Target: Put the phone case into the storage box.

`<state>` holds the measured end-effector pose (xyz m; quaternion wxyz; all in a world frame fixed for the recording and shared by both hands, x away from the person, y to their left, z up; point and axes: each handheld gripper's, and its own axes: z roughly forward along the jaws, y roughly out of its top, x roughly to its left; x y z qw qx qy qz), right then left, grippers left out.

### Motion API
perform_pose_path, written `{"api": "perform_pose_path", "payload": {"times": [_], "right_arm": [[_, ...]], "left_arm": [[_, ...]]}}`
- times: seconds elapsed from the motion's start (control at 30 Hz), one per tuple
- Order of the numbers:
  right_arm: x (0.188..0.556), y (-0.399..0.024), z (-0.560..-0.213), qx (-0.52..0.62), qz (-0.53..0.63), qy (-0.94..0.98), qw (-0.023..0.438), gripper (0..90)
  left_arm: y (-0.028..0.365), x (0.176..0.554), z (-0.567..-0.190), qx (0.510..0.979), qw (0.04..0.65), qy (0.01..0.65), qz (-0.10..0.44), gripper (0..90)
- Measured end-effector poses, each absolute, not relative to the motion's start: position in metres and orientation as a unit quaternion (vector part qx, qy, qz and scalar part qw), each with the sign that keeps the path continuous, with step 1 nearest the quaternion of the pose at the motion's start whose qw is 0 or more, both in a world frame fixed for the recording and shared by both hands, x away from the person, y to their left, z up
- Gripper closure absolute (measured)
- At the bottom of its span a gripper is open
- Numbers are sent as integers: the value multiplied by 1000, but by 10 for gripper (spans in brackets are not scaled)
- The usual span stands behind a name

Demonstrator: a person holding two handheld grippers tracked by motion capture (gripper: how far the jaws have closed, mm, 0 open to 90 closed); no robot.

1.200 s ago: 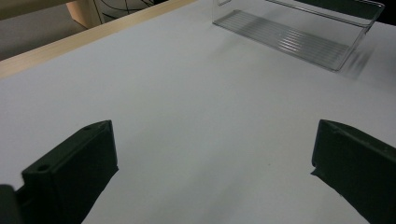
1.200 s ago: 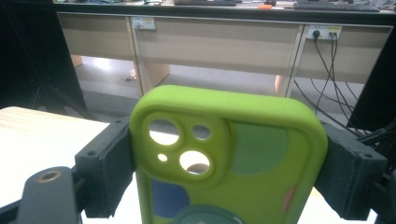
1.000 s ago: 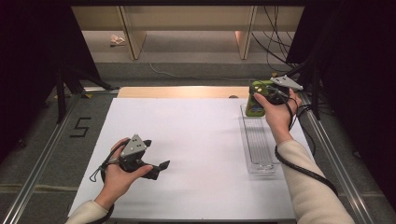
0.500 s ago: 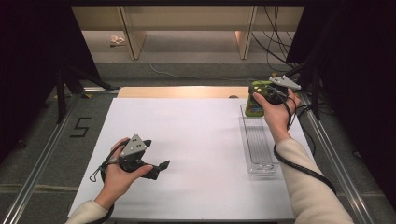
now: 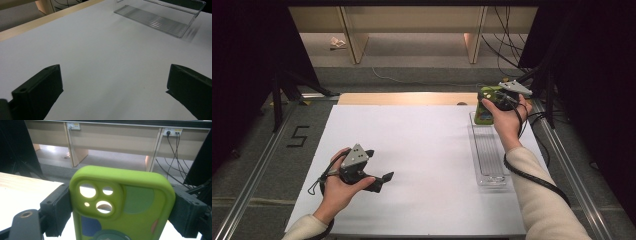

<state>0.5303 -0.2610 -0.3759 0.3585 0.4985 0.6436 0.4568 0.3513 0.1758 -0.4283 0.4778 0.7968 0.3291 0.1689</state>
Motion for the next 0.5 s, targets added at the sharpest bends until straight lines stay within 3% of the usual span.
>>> {"api": "perform_pose_path", "payload": {"times": [0.5], "right_arm": [[535, -260, -380, 503, 451, 645, 358, 171]], "left_arm": [[176, 351, -428, 796, 479, 329, 169, 0]]}}
